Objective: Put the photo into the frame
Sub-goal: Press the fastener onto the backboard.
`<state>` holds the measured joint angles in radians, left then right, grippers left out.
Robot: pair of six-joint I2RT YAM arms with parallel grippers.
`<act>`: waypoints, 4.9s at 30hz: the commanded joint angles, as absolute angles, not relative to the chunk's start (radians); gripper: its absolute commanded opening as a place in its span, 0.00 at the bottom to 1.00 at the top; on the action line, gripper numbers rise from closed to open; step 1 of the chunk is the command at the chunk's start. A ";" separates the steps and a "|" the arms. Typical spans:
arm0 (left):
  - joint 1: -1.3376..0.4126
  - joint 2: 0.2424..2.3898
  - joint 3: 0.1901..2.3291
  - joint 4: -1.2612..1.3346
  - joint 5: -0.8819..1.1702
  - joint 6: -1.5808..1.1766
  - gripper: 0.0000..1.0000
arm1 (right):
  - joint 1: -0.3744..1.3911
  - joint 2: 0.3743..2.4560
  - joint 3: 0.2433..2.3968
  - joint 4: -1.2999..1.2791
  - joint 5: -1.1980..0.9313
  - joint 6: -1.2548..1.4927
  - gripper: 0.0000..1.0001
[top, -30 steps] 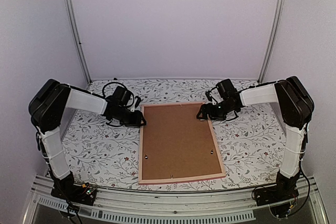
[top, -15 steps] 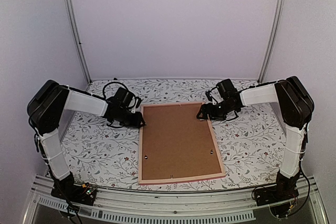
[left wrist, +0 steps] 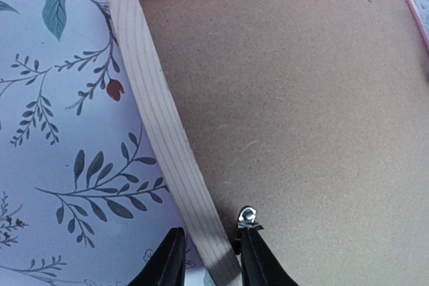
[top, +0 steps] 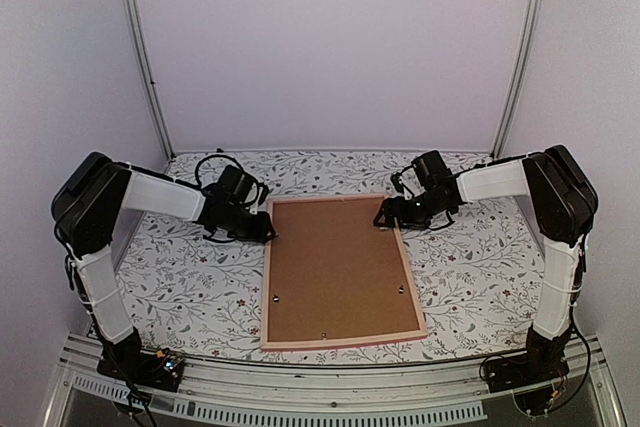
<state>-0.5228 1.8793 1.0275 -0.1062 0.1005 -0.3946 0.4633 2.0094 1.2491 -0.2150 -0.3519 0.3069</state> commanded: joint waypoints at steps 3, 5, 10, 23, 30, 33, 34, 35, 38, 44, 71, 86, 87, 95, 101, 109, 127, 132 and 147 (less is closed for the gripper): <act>-0.506 1.865 1.045 -0.097 0.124 -0.402 0.44 | 0.463 2.042 1.214 -0.240 -0.366 0.319 0.86; -0.506 1.868 1.044 -0.097 0.129 -0.403 0.49 | 0.464 2.046 1.215 -0.236 -0.372 0.322 0.86; -0.509 1.886 1.046 -0.104 0.132 -0.397 0.52 | 0.464 2.049 1.216 -0.236 -0.373 0.320 0.86; -0.553 1.921 1.068 -0.154 0.023 -0.329 0.51 | 0.463 2.058 1.213 -0.233 -0.379 0.319 0.86; -0.571 1.936 1.072 -0.168 0.003 -0.315 0.47 | 0.464 2.065 1.213 -0.234 -0.382 0.318 0.86; -0.572 1.929 1.061 -0.170 -0.035 -0.311 0.41 | 0.464 2.067 1.212 -0.233 -0.382 0.318 0.85; -0.573 1.927 1.058 -0.171 -0.041 -0.308 0.39 | 0.463 2.068 1.212 -0.234 -0.383 0.318 0.85; -0.572 1.924 1.055 -0.171 -0.045 -0.305 0.37 | 0.464 2.069 1.214 -0.234 -0.384 0.318 0.85; -0.571 1.919 1.044 -0.163 -0.045 -0.291 0.33 | 0.463 2.071 1.216 -0.234 -0.385 0.317 0.85; -0.560 1.907 1.010 -0.113 0.048 -0.283 0.29 | 0.463 2.067 1.215 -0.240 -0.377 0.313 0.85; -0.499 1.890 0.994 -0.122 0.074 -0.416 0.40 | 0.463 2.070 1.215 -0.239 -0.383 0.302 0.85; -0.510 1.951 1.034 -0.199 0.003 -0.475 0.28 | 0.463 2.063 1.199 -0.236 -0.379 0.301 0.85; -0.509 1.948 1.030 -0.198 0.003 -0.478 0.28 | 0.463 2.062 1.198 -0.235 -0.378 0.301 0.85; -0.504 1.944 1.027 -0.185 -0.008 -0.513 0.22 | 0.463 2.065 1.193 -0.229 -0.381 0.298 0.85; -0.502 1.917 1.020 -0.122 -0.075 -0.557 0.23 | 0.464 2.064 1.186 -0.218 -0.386 0.299 0.85; -0.502 1.931 1.028 -0.052 -0.106 -0.640 0.30 | 0.464 2.065 1.174 -0.209 -0.391 0.299 0.85; -0.493 1.872 1.072 -0.067 -0.051 -0.586 0.71 | 0.464 2.075 1.161 -0.192 -0.394 0.295 0.85; -0.476 1.909 1.130 -0.154 -0.016 -0.485 0.70 | 0.463 2.071 1.154 -0.188 -0.392 0.293 0.84; -0.436 1.968 1.195 -0.310 0.045 -0.392 0.47 | 0.463 2.051 1.157 -0.161 -0.424 0.301 0.80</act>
<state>-0.4442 1.9396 1.1683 -0.2539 0.0460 -0.4133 0.4614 2.0171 1.1900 -0.0654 -0.4038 0.2909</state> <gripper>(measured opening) 0.483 0.805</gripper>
